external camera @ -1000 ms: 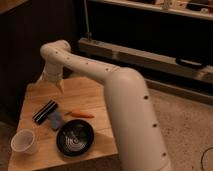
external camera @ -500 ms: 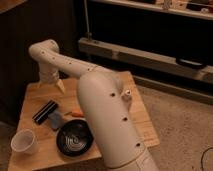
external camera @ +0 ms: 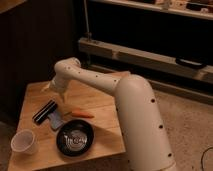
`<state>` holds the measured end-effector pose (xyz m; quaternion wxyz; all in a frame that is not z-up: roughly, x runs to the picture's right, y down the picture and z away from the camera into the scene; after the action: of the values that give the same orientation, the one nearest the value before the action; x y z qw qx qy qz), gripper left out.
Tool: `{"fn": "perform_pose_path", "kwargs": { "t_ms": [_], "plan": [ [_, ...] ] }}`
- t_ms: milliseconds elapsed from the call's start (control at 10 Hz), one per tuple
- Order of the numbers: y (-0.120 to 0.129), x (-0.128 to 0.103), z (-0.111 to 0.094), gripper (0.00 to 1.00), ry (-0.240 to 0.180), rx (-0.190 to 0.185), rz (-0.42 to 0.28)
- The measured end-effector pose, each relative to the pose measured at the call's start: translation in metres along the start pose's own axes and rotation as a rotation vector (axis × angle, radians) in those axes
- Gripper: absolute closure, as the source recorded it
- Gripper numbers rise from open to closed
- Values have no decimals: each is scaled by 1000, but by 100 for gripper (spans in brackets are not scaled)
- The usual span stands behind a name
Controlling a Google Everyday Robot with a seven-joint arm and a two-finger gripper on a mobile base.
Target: Place the eraser on the white sponge
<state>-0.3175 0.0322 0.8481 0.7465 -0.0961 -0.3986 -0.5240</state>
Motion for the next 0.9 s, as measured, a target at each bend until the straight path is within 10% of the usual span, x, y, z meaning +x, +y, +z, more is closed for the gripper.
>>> {"fn": "perform_pose_path", "kwargs": {
  "t_ms": [400, 900],
  "plan": [
    [-13, 2, 15, 20, -44, -214, -1],
    [5, 3, 43, 20, -79, -222, 15]
  ]
}}
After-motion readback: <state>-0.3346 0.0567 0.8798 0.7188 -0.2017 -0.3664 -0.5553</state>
